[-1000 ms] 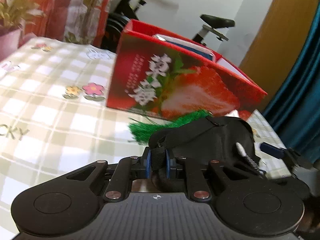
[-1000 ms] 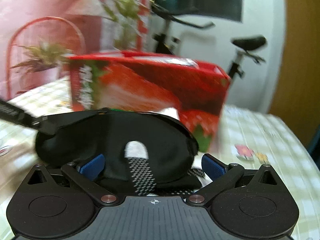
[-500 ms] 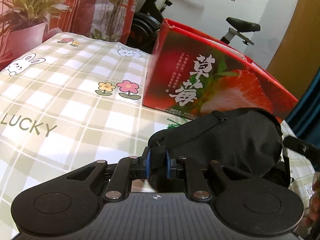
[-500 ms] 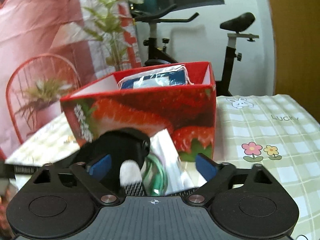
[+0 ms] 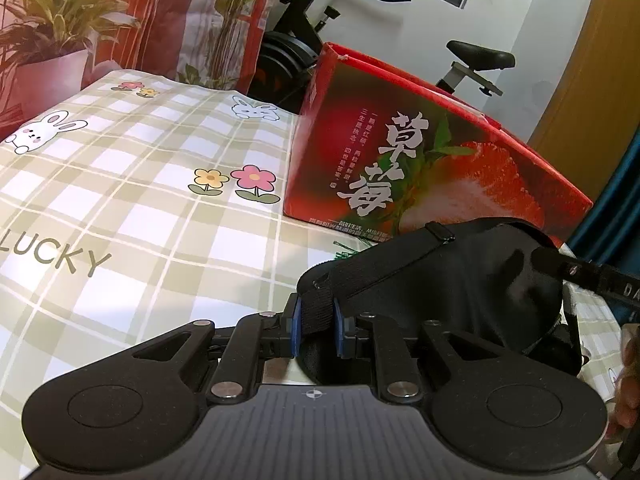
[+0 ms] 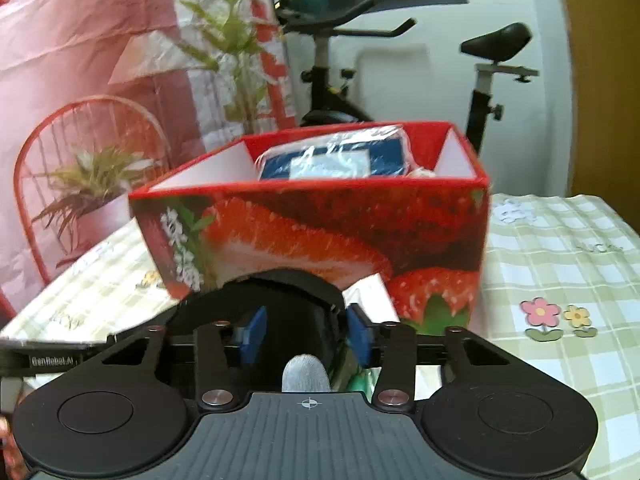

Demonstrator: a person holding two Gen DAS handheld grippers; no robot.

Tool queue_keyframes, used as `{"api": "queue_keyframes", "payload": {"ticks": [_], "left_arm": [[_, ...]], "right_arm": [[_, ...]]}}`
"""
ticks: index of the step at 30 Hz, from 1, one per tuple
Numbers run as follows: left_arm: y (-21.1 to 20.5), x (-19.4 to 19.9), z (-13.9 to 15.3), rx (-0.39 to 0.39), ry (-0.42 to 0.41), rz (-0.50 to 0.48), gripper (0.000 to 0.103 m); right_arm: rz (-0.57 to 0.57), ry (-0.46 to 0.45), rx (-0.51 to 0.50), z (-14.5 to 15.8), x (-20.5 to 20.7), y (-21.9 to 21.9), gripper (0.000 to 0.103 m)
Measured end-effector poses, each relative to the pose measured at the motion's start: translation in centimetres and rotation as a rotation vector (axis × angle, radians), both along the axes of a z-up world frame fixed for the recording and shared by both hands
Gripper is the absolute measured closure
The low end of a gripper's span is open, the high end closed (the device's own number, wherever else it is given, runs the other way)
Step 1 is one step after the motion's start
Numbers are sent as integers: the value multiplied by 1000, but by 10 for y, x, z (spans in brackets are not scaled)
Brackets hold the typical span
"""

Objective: Organize soft objects
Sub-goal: 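Close the left tool on the black bag strap while the right tool grasps the bag, then lift the black bag with both tools and carry it over the red box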

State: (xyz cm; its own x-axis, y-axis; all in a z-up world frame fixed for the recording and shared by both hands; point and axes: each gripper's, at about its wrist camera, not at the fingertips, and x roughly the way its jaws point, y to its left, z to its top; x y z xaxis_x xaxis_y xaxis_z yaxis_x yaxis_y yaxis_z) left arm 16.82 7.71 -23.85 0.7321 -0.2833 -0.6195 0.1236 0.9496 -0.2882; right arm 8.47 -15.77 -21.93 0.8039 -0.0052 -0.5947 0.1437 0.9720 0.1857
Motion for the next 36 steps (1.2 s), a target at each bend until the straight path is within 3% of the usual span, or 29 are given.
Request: {"api": "queue_keyframes", "payload": {"ticks": [2, 8, 27, 28, 31, 36], "left_arm": [[-1, 0, 0, 2, -2, 0, 84], [0, 0, 0, 1, -2, 0, 84], [-1, -1, -1, 12, -17, -6, 84], [-1, -1, 0, 13, -17, -6, 84], [-1, 0, 0, 13, -17, -6, 84], [1, 0, 0, 4, -16, -7, 84]], "right_arm": [[-13, -43, 14, 7, -7, 1, 74], [13, -84, 50, 17, -26, 7, 79], [-1, -15, 96, -11, 0, -18, 69], [2, -13, 99, -11, 0, -17, 70], [24, -19, 79, -6, -2, -10, 88], [61, -71, -43, 10, -17, 10, 92]]}}
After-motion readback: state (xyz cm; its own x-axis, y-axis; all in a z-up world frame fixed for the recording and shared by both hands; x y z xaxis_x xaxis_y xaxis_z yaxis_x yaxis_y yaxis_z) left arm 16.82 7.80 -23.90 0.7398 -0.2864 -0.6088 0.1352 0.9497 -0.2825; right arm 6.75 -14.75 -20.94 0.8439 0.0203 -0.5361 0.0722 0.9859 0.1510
